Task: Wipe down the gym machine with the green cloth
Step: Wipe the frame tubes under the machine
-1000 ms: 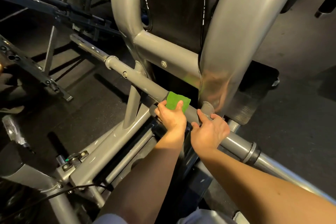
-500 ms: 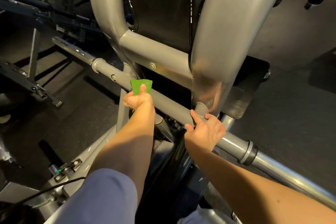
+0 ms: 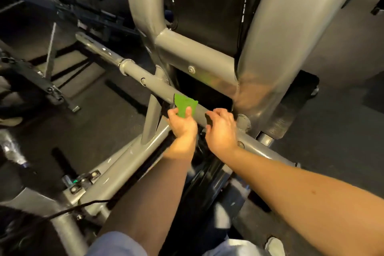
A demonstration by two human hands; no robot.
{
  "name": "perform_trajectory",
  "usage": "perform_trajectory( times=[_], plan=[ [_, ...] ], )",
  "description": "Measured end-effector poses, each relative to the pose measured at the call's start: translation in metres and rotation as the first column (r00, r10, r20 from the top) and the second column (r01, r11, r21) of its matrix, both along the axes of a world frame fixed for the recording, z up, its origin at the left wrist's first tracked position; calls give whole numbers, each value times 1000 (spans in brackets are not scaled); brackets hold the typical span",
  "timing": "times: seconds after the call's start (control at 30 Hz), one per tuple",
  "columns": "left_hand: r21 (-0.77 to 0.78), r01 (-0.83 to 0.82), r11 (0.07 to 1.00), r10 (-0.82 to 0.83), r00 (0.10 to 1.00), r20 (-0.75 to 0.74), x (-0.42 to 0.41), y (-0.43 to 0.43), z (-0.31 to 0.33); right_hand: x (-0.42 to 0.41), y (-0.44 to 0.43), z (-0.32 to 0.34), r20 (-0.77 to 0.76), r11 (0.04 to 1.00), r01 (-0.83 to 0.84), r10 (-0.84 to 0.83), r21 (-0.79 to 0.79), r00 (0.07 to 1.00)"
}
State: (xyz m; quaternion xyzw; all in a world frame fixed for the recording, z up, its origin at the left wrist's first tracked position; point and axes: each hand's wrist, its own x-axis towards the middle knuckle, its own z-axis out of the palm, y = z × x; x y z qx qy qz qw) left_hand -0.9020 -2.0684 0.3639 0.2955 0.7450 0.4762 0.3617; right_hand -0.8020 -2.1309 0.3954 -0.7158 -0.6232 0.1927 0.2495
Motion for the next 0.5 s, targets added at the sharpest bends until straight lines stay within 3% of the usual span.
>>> perform_trajectory(
  times=[0.13,0.27,0.43,0.5],
  plan=[
    [55,11,998,-15,998,68,-3,-16,-3,2,13,-4,230,996,-62,77,-71,970],
    [24,-53,998,47,975,219,-9,4,3,0,16,-5,190,997,-56,67,-62,980],
    [-113,-55,992,83,962,261,-52,59,14,1,13,-10,130,998,-59,60,-12,990],
    [-74,-194,978,206,946,249,-56,78,13,2,14,-11,123,998,-61,63,-16,990]
  ],
)
